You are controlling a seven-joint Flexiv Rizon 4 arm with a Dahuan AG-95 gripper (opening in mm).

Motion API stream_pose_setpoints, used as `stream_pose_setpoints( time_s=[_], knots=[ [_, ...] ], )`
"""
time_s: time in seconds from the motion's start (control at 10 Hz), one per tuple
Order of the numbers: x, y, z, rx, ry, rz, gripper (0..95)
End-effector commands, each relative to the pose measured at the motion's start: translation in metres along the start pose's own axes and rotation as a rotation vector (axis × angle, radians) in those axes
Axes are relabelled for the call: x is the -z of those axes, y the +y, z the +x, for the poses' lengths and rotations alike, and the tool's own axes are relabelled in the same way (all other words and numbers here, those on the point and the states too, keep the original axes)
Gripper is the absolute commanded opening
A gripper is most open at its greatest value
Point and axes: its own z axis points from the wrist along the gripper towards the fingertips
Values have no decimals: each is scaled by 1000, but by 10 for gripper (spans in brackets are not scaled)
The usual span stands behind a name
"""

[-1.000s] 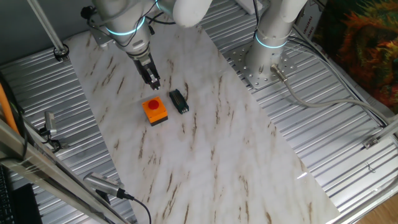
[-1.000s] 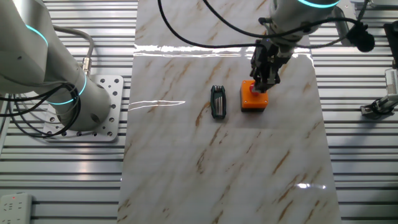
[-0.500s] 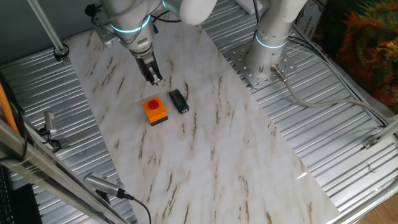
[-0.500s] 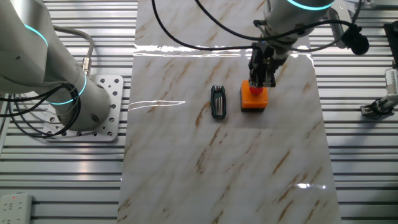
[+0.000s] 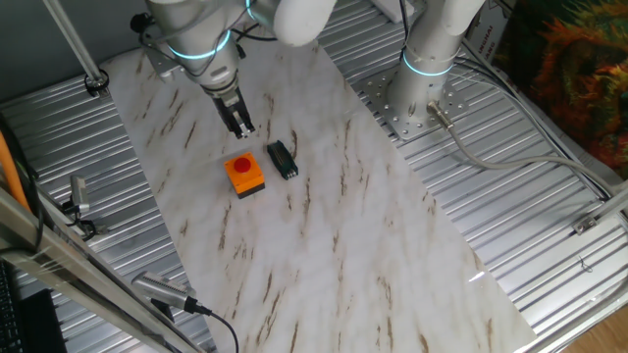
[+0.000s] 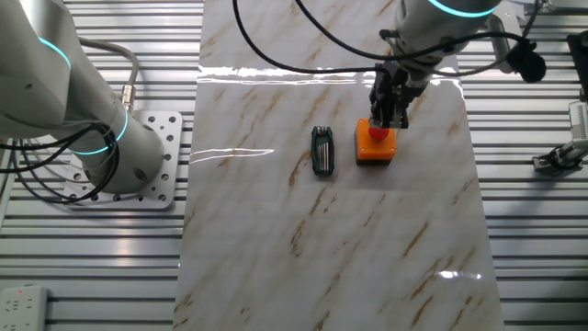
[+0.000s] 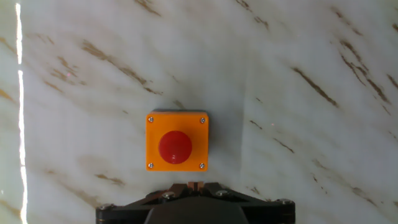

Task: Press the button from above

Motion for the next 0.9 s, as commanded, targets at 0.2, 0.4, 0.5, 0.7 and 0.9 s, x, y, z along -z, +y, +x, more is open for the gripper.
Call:
stream_pose_setpoints(
  time_s=[0.2,0.4,0.5,0.7,0.9],
  knots=[
    [-2,9,-15,-19,-33,-3,0],
    [-5,17,-26,-29,-54,-14,0],
    [-9,18,-28,-30,-63,-15,0],
    [-13,18,-29,-36,-61,-17,0],
    [-12,18,-28,-37,-57,-16,0]
  ],
)
